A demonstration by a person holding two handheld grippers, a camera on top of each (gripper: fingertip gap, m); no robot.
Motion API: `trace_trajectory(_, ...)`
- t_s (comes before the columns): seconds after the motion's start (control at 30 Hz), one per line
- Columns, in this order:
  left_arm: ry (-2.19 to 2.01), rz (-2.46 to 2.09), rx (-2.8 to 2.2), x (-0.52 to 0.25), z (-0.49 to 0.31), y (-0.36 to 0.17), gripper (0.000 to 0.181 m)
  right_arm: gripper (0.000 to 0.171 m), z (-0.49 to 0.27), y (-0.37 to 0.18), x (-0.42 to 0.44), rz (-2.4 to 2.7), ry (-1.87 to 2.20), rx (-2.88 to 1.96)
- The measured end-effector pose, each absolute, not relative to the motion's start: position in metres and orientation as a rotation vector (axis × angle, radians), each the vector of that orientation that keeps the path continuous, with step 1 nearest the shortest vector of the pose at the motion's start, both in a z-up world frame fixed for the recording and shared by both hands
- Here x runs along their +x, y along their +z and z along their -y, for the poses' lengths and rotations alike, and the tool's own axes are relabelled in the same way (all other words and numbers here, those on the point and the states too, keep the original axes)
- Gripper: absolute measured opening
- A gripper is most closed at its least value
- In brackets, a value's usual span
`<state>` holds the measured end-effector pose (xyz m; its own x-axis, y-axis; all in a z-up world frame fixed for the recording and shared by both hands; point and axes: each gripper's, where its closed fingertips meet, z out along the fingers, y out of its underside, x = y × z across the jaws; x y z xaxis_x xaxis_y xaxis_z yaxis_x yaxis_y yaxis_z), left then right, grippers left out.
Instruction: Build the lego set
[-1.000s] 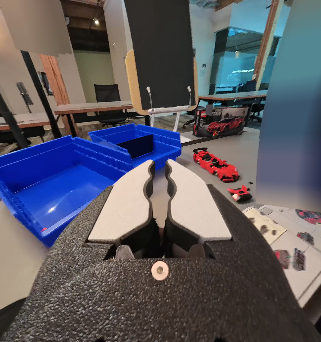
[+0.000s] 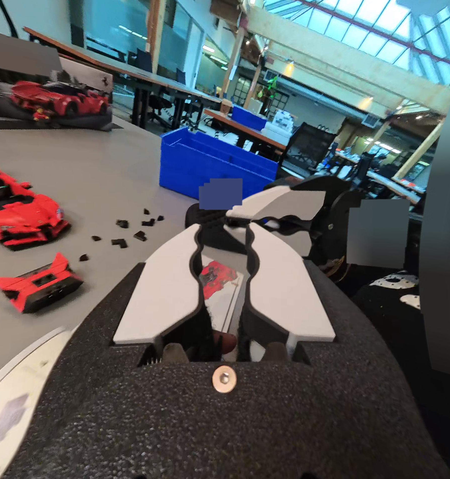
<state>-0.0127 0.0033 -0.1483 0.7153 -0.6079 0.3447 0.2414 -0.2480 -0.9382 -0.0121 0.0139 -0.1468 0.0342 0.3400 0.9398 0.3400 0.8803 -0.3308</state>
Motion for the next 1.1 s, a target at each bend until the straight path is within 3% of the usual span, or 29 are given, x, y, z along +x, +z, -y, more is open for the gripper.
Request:
trace_trajectory(0.53,-0.984,-0.456,-1.558,0.011,0.002,-0.134,0.009,0.005,0.002,-0.127,-0.005,1.501,0.214,-0.482)
trace_trajectory(0.63,-1.057,-0.496,-1.472,0.01,0.011,-0.124,0.008,0.01,0.009,-0.117,-0.003,1.488,0.557,-0.558)
trace_trajectory(0.83,-1.147,-0.621,-1.34,0.004,0.03,-0.112,0.008,0.023,0.018,-0.09,0.013,1.501,1.691,-0.848)
trace_trajectory(1.0,-1.137,-0.695,-1.349,0.007,0.034,-0.115,0.008,0.026,0.032,-0.114,0.002,1.774,1.6,-0.895)
trace_trajectory(1.1,-1.152,-0.716,-1.351,0.009,0.035,-0.117,0.008,0.016,0.036,-0.12,-0.002,1.832,1.59,-0.896)
